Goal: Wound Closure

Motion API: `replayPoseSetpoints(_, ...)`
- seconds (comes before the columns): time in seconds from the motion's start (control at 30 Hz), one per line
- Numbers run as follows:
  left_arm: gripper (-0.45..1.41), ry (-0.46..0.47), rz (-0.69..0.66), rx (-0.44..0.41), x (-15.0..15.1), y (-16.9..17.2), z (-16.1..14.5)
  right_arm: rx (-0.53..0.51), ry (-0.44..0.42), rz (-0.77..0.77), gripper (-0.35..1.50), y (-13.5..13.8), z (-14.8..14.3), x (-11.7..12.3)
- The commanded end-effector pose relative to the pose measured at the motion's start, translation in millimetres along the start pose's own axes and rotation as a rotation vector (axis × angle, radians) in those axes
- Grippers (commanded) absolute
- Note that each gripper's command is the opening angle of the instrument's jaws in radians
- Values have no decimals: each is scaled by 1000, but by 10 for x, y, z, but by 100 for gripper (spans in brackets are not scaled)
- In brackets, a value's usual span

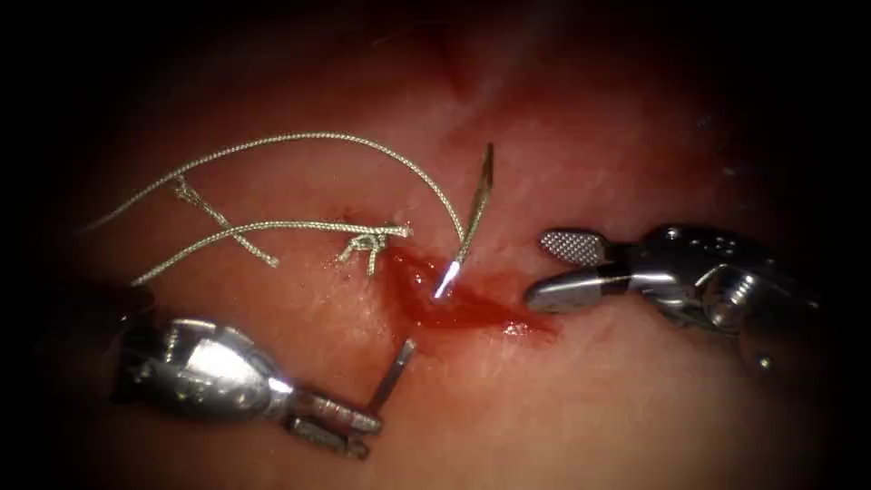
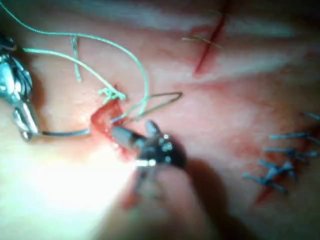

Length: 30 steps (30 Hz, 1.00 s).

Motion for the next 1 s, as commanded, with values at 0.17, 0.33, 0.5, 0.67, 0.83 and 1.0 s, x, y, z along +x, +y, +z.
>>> replayPoseSetpoints(0.17, -45, 61, -27, -31, 40, 1, -9, 68, -70, -102, 12, -32, 7, 14)
replayPoseSetpoints(0.33, -45, 90, -45, -52, 84, 7, -29, 110, -75, -128, -35, -63, 15, 21)
replayPoseSetpoints(0.5, -45, 115, -61, -66, 122, 14, -45, 144, -80, -144, -35, -74, 20, 20)
replayPoseSetpoints(0.67, -45, 137, -81, -96, 149, 28, -57, 143, -79, -153, -35, -79, 21, 19)
replayPoseSetpoints(0.83, -45, 142, -87, -63, 170, 18, -69, 138, -87, -160, -35, -79, 29, 12)
replayPoseSetpoints(1.0, -45, 164, -41, 89, 187, -9, -92, 120, -108, -180, -35, -80, 50, -6)
